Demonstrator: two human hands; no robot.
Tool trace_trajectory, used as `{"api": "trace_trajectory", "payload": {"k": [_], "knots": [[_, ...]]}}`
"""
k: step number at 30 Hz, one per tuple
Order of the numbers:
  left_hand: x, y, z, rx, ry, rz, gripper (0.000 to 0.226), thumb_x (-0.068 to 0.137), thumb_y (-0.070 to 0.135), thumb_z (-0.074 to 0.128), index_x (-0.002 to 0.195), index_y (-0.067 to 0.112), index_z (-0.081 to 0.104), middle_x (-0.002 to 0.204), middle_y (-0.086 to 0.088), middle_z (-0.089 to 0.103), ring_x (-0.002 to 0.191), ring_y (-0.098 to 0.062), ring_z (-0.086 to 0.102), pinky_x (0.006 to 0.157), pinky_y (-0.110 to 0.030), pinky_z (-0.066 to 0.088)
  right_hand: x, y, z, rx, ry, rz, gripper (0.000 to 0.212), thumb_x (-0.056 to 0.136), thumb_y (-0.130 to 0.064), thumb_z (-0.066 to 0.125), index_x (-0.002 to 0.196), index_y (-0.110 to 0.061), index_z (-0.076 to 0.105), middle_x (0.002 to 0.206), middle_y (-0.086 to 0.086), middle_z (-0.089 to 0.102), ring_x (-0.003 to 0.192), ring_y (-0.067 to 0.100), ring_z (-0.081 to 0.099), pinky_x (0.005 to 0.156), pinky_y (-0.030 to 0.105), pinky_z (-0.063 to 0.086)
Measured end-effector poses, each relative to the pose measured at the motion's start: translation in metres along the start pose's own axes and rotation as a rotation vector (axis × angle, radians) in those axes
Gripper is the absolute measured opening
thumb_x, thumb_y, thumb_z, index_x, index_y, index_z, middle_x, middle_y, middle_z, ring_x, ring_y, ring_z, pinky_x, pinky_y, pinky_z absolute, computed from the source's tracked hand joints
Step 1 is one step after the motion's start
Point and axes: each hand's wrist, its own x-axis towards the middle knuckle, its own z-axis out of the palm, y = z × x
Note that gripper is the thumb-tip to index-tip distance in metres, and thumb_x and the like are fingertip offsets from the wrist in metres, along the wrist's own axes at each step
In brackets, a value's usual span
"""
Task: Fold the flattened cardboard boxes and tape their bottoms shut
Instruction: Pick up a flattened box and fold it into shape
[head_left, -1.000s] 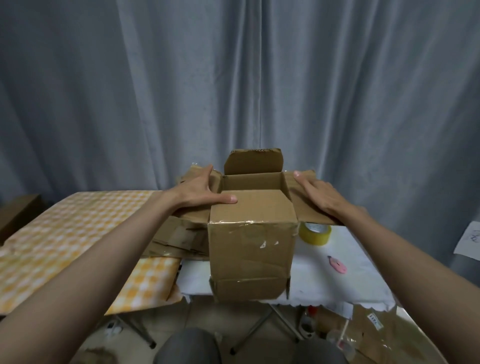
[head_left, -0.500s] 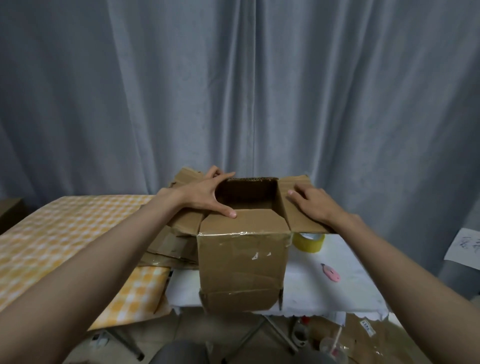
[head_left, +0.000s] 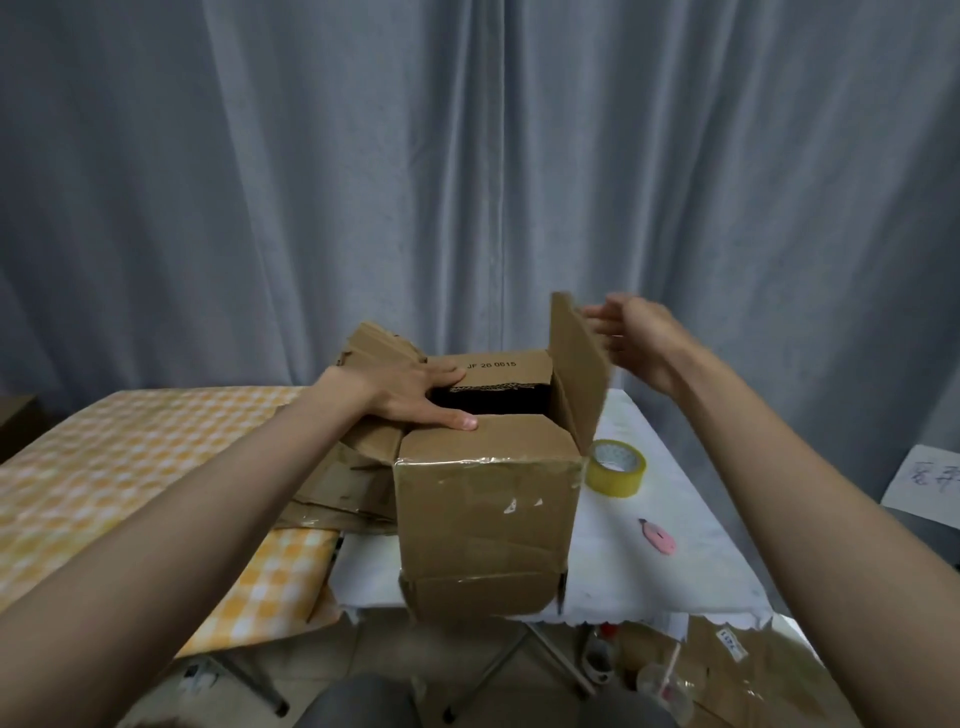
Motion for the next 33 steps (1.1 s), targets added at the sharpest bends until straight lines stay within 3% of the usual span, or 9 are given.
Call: {"api": "trace_trajectory", "payload": {"k": [2,4,8,13,18,22,26,29,33], "knots": [[0.001,0.001,0.000,0.009,-0.001,-0.013,0.126,0.051,0.107,0.026,0.157,0.041,0.006,0.165,0.016,0.002,0.153,-0.019,0.010,0.123,-0.048,0.010,-0.005,0.005,0.023,-0.286,-0.046,-0.109,0.034,0.105,-0.023,0.037,0.104,-0.011,0.069,0.097,0.006,0.067,0.080,0.015,0.059,0.075,0.026,0.048],[0.002,0.001,0.002,0.011,0.000,-0.035,0.123,0.054,0.105,0.027,0.157,0.041,0.006,0.165,0.016,0.003,0.153,-0.019,0.011,0.123,-0.048,0.011,-0.012,0.022,0.045,-0.653,-0.068,-0.270,0.038,0.107,-0.026,0.036,0.105,-0.012,0.071,0.112,0.012,0.066,0.106,0.025,0.058,0.089,0.031,0.042],[-0.011,-0.001,-0.004,0.015,0.098,-0.058,0.120,0.056,0.105,0.025,0.152,0.034,0.034,0.161,0.006,0.028,0.148,-0.022,0.024,0.120,-0.046,0.021,-0.013,0.064,0.067,-0.995,-0.206,-0.311,0.046,0.108,-0.034,0.028,0.150,-0.020,0.042,0.159,0.006,0.036,0.145,0.030,0.033,0.116,0.040,0.028],[-0.036,-0.023,-0.028,-0.047,0.411,-0.349,0.077,0.093,0.071,0.037,0.128,0.006,0.060,0.140,-0.018,0.054,0.127,-0.035,0.051,0.100,-0.039,0.041,-0.010,0.077,0.067,-1.037,-0.215,-0.312,0.048,0.108,-0.036,0.028,0.154,-0.025,0.033,0.163,0.000,0.028,0.149,0.027,0.024,0.119,0.044,0.023],[-0.035,-0.010,-0.039,-0.533,0.571,-0.305,0.065,0.102,0.053,0.035,0.106,-0.001,0.070,0.109,-0.019,0.067,0.107,-0.034,0.062,0.084,-0.033,0.044,-0.008,0.077,0.068,-1.060,-0.228,-0.325,0.046,0.107,-0.035,0.028,0.150,-0.024,0.038,0.158,0.007,0.036,0.145,0.031,0.032,0.115,0.047,0.031],[-0.018,0.021,-0.030,-0.689,0.493,-0.115,0.074,0.080,0.071,0.035,0.108,0.014,0.074,0.115,-0.010,0.071,0.110,-0.028,0.064,0.103,-0.041,0.047,-0.008,0.075,0.064,-1.063,-0.218,-0.326,0.046,0.107,-0.035,0.030,0.149,-0.022,0.040,0.155,0.010,0.041,0.143,0.032,0.034,0.115,0.047,0.031],[-0.005,0.042,0.005,-0.390,0.382,0.037,0.038,0.101,0.044,0.049,0.115,0.016,0.070,0.117,-0.002,0.070,0.109,-0.019,0.060,0.085,-0.023,0.040,-0.011,0.072,0.056,-1.089,-0.243,-0.354,0.046,0.108,-0.034,0.031,0.149,-0.018,0.041,0.158,0.008,0.038,0.146,0.029,0.031,0.118,0.043,0.026],[-0.006,0.043,0.030,-0.357,0.387,0.102,0.044,0.099,0.049,0.049,0.141,0.034,0.054,0.147,0.016,0.049,0.138,-0.010,0.042,0.107,-0.021,0.027,-0.013,0.071,0.046,-1.123,-0.267,-0.371,0.047,0.108,-0.034,0.030,0.151,-0.017,0.039,0.159,0.005,0.035,0.148,0.025,0.028,0.117,0.036,0.021],[-0.002,0.048,0.033,-0.448,0.343,0.057,0.055,0.100,0.054,0.044,0.152,0.040,0.034,0.158,0.019,0.030,0.147,-0.010,0.025,0.117,-0.029,0.017,-0.008,0.072,0.037,-1.114,-0.286,-0.352,0.050,0.108,-0.037,0.033,0.153,-0.017,0.036,0.161,0.002,0.031,0.150,0.023,0.024,0.118,0.032,0.017]]}}
